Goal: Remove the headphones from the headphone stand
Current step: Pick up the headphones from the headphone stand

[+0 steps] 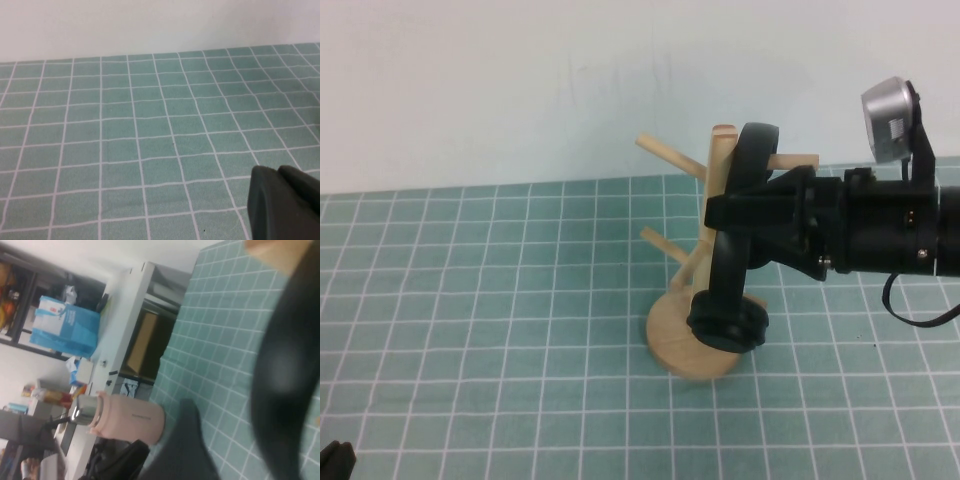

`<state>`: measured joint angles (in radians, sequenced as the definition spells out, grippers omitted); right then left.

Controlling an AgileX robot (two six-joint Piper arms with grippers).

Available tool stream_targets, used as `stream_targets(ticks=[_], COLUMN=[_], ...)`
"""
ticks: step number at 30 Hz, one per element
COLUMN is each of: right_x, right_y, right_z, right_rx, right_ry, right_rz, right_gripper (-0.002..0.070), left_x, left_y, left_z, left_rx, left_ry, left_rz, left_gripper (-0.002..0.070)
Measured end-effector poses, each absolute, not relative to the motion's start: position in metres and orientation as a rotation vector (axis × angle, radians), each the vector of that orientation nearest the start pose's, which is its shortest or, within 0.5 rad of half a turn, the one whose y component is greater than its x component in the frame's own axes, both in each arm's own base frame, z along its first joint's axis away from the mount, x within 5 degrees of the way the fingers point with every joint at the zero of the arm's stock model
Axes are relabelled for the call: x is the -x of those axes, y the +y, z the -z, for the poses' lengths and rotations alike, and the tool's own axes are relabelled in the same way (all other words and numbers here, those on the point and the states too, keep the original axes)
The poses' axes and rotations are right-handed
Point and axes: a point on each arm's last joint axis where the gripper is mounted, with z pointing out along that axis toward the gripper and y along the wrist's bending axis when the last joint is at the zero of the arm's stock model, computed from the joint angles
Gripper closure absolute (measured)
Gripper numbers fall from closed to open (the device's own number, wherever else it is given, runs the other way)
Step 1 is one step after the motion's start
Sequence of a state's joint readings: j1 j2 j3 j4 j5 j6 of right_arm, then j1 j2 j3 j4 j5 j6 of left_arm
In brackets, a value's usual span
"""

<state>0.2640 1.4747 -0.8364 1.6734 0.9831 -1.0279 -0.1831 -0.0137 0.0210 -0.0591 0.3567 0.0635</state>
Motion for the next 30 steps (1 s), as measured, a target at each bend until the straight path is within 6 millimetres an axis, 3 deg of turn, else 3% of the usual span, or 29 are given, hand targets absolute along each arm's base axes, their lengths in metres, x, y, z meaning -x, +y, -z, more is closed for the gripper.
stream_targets(ticks=[3,11,14,25,30], right_x=[-0.258,-0.260,-0.260,-0.252,-0.237], right_y=[0.147,0.148,0.149,0.149,0.145], right_z=[-0.270,-0.270,-0.275,-0.280,-0.304], right_rx=[0.210,0.220,0.252,0.368,0.434], right_ry=[2.135,2.121,2.078,2.036,1.955], right_rz=[-1.565,-1.560,-1.583,-1.590,-1.539], right_gripper=[0.0208,0.0528,0.0603,0.0616,0.0616], left_x=[-0.052,-0.052,-0.052,-0.052,-0.052], left_y=[-0.011,-0.011,-0.011,-0.011,-0.011], left_z=[-0.175,-0.175,-0.175,-0.175,-0.175], left_rx=[-0.191,-0.191,-0.191,-0.191,-0.191], left_ry=[1.839,1.839,1.839,1.839,1.839], left_rz=[0.141,0.141,0.141,0.141,0.141], left_gripper=[0.0680,0.0680,0.0680,0.0680,0.0680])
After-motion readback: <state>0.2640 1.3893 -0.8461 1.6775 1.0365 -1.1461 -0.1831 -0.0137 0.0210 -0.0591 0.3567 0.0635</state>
